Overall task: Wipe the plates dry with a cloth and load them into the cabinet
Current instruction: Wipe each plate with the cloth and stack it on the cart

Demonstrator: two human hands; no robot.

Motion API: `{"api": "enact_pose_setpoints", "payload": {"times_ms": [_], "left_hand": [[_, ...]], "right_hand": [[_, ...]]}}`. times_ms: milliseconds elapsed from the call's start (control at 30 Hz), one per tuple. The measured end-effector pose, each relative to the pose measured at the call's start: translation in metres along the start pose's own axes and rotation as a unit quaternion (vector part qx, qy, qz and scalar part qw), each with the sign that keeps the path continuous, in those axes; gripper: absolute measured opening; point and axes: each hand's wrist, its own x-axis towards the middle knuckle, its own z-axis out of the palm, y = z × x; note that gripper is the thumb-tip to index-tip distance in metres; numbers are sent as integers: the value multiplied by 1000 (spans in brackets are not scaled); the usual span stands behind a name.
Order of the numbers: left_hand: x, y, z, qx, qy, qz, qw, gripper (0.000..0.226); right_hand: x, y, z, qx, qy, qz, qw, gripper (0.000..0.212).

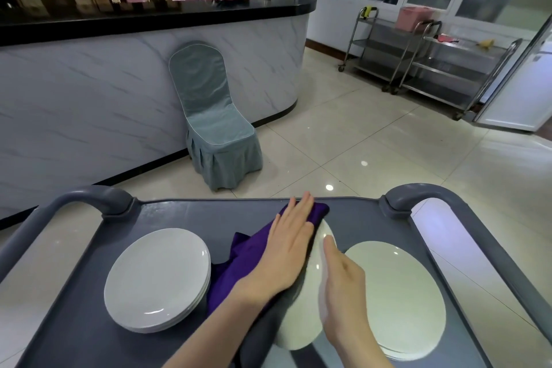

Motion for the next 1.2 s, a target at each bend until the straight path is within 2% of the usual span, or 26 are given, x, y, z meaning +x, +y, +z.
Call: {"api": "enact_pose_setpoints", "payload": {"times_ms": [167,200,267,333,400,433,500,567,633,700,800,867,967,1100,1167,1200], "left_hand": [[-27,-34,-2,19,12,-8,1000,62],[-33,-37,4,47,6,-14,999,66],[-44,-28,21,131,43,-3,990,72],[-46,-22,34,163,17,24,986,75],[-42,-24,31,181,-7,87,980,69],[-39,-28,23,158,-26,74,984,63],[-33,-38,6,120,-10,47,992,59],[-32,-40,4,105,13,5,994,66],[-41,-38,18,191,19,-23,981,77],[-51,-36,33,235,20,8,972,81],[-41,-33,29,156,-25,45,987,73],[-27,-37,10,121,-22,32,992,64],[-19,-48,0,96,4,-24,995,64],[-38,-37,38,196,0,-12,981,88],[-44,-37,52,186,-21,23,982,86],[-42,-39,51,176,-32,51,982,78]], "right_hand": [[10,-31,-19,13,-4,5,1000,47],[13,-34,-21,14,0,5,1000,43],[16,-35,-20,16,11,23,1000,38],[15,-30,-17,21,23,45,999,39],[12,-26,-13,23,25,61,998,41],[12,-25,-13,23,24,64,997,41],[14,-28,-12,19,19,55,998,39],[18,-36,-12,18,25,33,999,37],[20,-40,-12,20,39,24,999,36],[19,-34,-12,13,46,36,998,38],[12,-21,-9,11,33,61,998,39],[9,-20,-7,17,19,59,998,40],[13,-26,-7,10,29,38,999,41],[15,-29,-10,11,50,47,998,39],[11,-25,-11,13,50,51,997,41],[10,-24,-11,8,44,47,998,41]]}}
